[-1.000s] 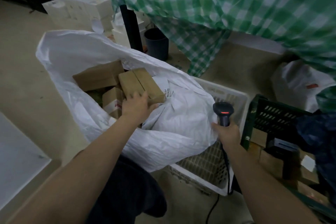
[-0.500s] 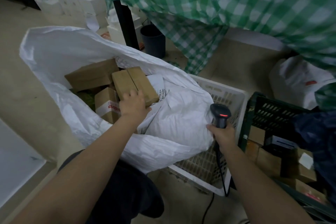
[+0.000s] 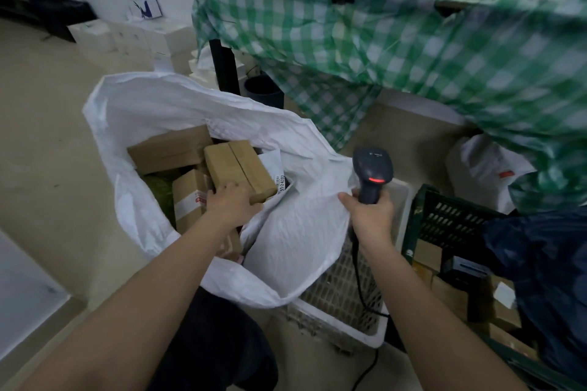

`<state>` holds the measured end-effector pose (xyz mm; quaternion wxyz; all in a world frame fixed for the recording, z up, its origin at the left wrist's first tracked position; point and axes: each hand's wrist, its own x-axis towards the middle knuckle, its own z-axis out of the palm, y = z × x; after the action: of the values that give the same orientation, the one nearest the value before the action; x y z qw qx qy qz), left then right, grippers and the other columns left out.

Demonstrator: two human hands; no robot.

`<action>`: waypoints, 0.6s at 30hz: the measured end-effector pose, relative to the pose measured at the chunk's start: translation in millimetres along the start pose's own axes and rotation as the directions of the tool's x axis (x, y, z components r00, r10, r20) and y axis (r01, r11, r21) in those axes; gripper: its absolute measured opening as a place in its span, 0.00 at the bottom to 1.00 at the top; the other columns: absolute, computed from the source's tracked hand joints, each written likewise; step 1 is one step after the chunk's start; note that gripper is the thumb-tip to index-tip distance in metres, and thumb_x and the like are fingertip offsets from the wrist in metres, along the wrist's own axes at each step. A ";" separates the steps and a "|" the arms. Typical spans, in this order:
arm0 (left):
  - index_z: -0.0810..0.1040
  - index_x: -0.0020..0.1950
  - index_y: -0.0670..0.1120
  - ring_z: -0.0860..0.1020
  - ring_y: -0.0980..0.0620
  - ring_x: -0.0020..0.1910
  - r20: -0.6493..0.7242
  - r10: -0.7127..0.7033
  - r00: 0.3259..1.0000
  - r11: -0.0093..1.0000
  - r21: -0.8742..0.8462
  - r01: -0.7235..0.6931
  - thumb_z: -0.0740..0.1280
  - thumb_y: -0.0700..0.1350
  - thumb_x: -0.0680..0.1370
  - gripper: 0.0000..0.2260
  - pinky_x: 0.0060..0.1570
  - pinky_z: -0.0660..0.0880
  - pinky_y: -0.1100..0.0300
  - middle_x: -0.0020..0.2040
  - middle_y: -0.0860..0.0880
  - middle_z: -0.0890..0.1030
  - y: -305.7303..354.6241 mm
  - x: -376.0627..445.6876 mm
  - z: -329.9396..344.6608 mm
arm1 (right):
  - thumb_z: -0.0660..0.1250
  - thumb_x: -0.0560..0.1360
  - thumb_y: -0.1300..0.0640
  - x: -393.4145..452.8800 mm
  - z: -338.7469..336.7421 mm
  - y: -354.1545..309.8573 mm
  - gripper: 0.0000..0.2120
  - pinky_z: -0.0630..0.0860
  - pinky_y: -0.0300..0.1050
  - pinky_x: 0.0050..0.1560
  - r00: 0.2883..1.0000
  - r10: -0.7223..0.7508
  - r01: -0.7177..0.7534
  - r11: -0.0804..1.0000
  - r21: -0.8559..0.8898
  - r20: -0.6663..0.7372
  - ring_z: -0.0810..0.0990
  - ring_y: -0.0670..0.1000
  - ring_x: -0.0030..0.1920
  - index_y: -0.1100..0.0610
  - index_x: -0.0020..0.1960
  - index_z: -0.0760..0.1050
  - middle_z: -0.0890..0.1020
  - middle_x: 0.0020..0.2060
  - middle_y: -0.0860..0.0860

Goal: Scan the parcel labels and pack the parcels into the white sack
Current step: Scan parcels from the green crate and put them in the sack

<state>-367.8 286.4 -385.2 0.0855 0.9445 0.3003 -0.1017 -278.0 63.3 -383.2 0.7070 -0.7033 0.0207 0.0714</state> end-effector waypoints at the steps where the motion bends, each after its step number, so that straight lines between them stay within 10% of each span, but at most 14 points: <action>1: 0.70 0.66 0.46 0.71 0.41 0.63 -0.003 0.004 1.000 0.999 -0.034 -0.004 0.60 0.60 0.78 0.23 0.61 0.70 0.48 0.66 0.43 0.72 -5.2 -4.4 -3.4 | 0.75 0.69 0.67 -3.5 8.6 -7.6 0.15 0.73 0.42 0.42 1.000 -0.023 0.023 1.000 -0.005 0.011 0.77 0.45 0.36 0.60 0.50 0.72 0.78 0.37 0.48; 6: 0.71 0.70 0.50 0.71 0.49 0.67 0.199 0.179 0.964 0.950 -0.290 -0.117 0.59 0.65 0.77 0.28 0.64 0.68 0.54 0.70 0.50 0.72 -27.3 -43.8 -43.2 | 0.74 0.67 0.67 -21.5 44.6 -46.2 0.17 0.72 0.39 0.39 0.980 -0.178 0.184 0.980 -0.070 0.084 0.77 0.45 0.35 0.49 0.42 0.70 0.79 0.35 0.45; 11: 0.79 0.60 0.55 0.74 0.52 0.61 0.490 0.359 0.794 0.919 -0.039 -0.391 0.69 0.64 0.71 0.21 0.61 0.70 0.56 0.56 0.59 0.76 -45.2 -78.4 -49.4 | 0.72 0.69 0.65 -37.3 57.6 -68.9 0.15 0.70 0.38 0.36 0.967 -0.225 0.243 0.956 -0.162 0.120 0.77 0.44 0.36 0.53 0.51 0.73 0.80 0.39 0.47; 18: 0.81 0.44 0.48 0.74 0.54 0.41 0.201 0.405 0.892 0.909 0.017 -0.417 0.70 0.48 0.75 0.04 0.39 0.68 0.61 0.37 0.57 0.75 -58.8 -98.3 -33.4 | 0.71 0.70 0.65 -51.0 52.7 -74.4 0.17 0.66 0.39 0.39 0.970 -0.233 0.243 0.941 -0.234 0.070 0.77 0.50 0.41 0.56 0.57 0.74 0.80 0.44 0.49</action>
<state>-476.1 287.1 -335.0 0.1056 0.9744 0.0810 -0.1811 -322.5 112.2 -302.4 0.6200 -0.7797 -0.0879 0.0017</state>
